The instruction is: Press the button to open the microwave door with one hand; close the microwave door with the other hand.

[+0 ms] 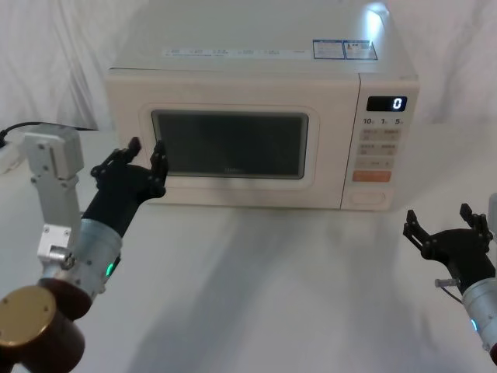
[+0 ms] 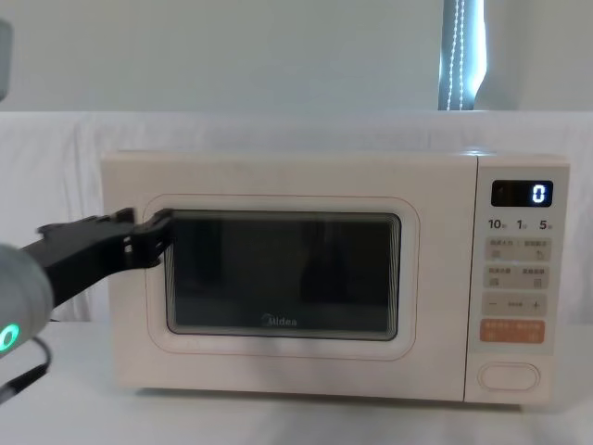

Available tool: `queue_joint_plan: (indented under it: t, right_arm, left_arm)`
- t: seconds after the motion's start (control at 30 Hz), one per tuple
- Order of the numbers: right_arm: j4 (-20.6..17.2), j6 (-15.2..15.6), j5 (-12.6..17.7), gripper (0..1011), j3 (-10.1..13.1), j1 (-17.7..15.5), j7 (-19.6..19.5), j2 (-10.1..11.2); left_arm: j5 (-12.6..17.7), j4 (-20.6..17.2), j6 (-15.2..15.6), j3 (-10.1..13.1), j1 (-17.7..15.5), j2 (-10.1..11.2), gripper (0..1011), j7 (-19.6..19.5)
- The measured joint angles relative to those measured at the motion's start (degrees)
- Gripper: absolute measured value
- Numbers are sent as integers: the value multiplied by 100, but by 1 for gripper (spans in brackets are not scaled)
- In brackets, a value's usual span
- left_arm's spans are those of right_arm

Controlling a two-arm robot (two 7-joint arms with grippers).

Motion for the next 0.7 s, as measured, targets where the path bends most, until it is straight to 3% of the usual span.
queue_joint_plan:
  t: [0.27,0.47,0.5,0.7]
  right_arm:
    - [0,0,0,1002,0,0,0,0]
    - [0,0,0,1002,0,0,0,0]
    - [0,0,0,1002,0,0,0,0]
    - [0,0,0,1002,0,0,0,0]
  left_arm:
    - [328,40,-288,-239,283,3,647,197]
    - [397,115,-337,-392,441,-38,797,207]
    - [399,126,-337,-407,455,-45,861,200]
    - [410,200,-322,-512,525,-109,988,96]
